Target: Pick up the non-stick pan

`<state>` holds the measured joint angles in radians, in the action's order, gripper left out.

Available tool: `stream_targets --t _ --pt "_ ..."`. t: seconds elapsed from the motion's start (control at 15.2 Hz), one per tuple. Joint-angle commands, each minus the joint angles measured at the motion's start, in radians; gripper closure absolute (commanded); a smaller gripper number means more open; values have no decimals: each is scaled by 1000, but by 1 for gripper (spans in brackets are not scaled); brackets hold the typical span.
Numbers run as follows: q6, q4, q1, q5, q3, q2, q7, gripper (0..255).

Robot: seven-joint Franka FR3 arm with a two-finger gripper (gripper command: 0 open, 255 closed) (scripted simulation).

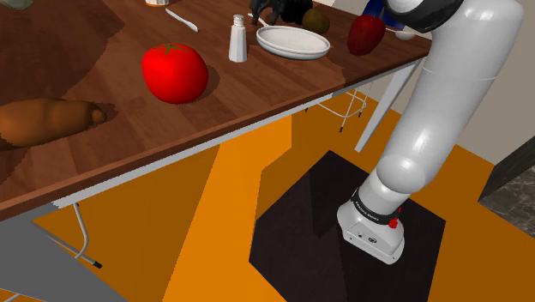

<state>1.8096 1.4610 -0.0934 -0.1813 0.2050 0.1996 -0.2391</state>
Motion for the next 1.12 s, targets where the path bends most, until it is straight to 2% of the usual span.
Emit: stream_targets --t 0.0,0.07,0.66,1.06 --pt "10 9 0 0 0 0 -2 0" --pt "7 4 0 -1 0 2 -2 255" --pt "10 9 0 0 0 0 -2 255" --pt "-79 -99 -6 -2 2 19 8 255"
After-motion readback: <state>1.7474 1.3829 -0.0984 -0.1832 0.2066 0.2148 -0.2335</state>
